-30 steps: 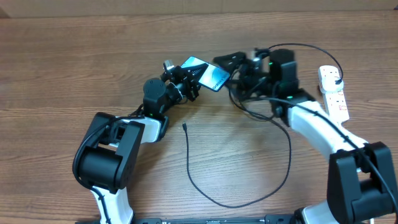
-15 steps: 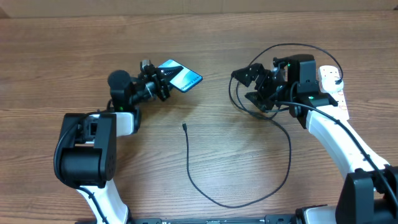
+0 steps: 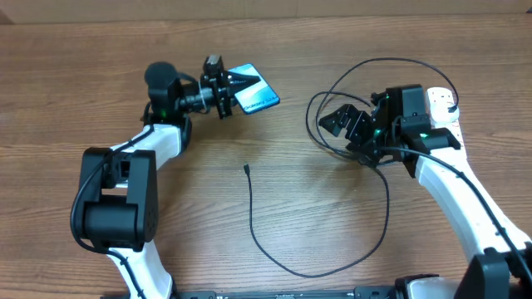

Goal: Plug charger to phone and switch on socket
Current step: 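Move the right gripper down to the black USB-C cable end, then grasp the USB-C plug with the right gripper and lift it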

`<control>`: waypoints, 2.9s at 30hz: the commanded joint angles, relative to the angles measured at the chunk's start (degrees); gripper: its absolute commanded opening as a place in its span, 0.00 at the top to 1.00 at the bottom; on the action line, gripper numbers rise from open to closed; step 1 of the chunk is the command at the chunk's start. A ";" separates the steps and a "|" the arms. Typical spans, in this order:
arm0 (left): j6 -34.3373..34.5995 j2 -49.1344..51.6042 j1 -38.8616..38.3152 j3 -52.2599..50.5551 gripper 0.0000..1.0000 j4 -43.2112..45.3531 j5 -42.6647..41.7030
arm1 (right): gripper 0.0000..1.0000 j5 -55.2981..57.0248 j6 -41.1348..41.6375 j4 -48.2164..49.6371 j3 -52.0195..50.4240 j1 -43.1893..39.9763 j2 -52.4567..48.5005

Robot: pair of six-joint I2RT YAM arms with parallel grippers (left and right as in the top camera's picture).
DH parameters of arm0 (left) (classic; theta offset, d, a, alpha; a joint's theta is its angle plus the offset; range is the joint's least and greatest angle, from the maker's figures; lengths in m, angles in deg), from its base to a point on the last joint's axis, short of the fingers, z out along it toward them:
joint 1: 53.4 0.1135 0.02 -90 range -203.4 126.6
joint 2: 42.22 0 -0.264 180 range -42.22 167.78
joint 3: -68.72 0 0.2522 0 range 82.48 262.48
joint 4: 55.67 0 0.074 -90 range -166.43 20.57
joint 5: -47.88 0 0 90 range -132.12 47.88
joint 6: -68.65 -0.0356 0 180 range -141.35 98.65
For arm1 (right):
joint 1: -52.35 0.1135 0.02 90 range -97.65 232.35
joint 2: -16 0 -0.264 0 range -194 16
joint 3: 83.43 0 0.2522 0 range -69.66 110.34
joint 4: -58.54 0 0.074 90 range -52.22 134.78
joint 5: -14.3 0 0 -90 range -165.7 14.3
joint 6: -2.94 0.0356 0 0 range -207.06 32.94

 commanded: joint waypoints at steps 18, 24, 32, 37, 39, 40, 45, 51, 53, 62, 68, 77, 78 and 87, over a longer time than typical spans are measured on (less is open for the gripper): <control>1.07 11.47 -2.01 13.29 0.96 -1.99 -5.53 | 0.07 20.41 -8.79 -4.90 0.63 19.74 3.34; 2.49 11.47 -1.42 14.58 0.96 -1.95 -4.87 | 0.19 33.75 -10.69 1.01 0.63 32.54 1.64; 2.71 11.47 -1.42 14.58 0.95 -0.68 -6.49 | 0.27 37.94 -13.51 13.97 0.63 41.18 -6.67; 2.69 11.47 -1.42 14.58 0.95 -0.66 -7.74 | 0.28 37.94 -13.46 17.20 0.63 41.81 -12.13; 2.67 11.47 -1.42 14.58 0.96 -0.68 -7.72 | 0.28 37.90 -13.44 18.25 0.63 41.81 -13.90; 2.64 11.47 -1.42 14.58 0.96 -0.68 -7.72 | 0.30 37.68 -13.27 18.80 0.63 41.81 -14.69; 2.64 11.47 -1.42 14.58 0.95 -0.66 -7.45 | 0.34 36.15 -13.22 20.70 0.63 42.29 -17.94; 2.64 11.47 -1.42 14.58 0.96 -0.66 -6.36 | 0.43 35.95 -12.98 21.14 0.63 42.99 -19.56; 2.64 11.47 -1.42 14.58 0.96 -0.68 -6.38 | 0.44 35.65 -12.37 21.46 0.63 43.10 -20.26; 2.67 11.47 -1.49 14.58 0.96 -0.66 -6.54 | 0.51 34.45 -12.37 23.37 0.63 43.80 -22.43; 2.64 11.47 -1.49 14.58 0.96 -0.68 -6.34 | 0.57 34.45 -12.37 25.29 0.63 44.00 -24.94; 2.64 11.47 -1.49 14.58 0.95 -0.68 -6.21 | 0.74 35.15 -12.39 27.47 0.63 44.17 -26.45; 2.62 11.47 -1.49 14.58 0.95 -0.68 -6.23 | 0.77 35.15 -12.39 27.58 0.66 44.17 -26.60; 2.14 11.47 -1.49 14.58 0.95 -0.68 -6.36 | 0.96 36.00 -12.39 27.28 0.79 44.15 -27.10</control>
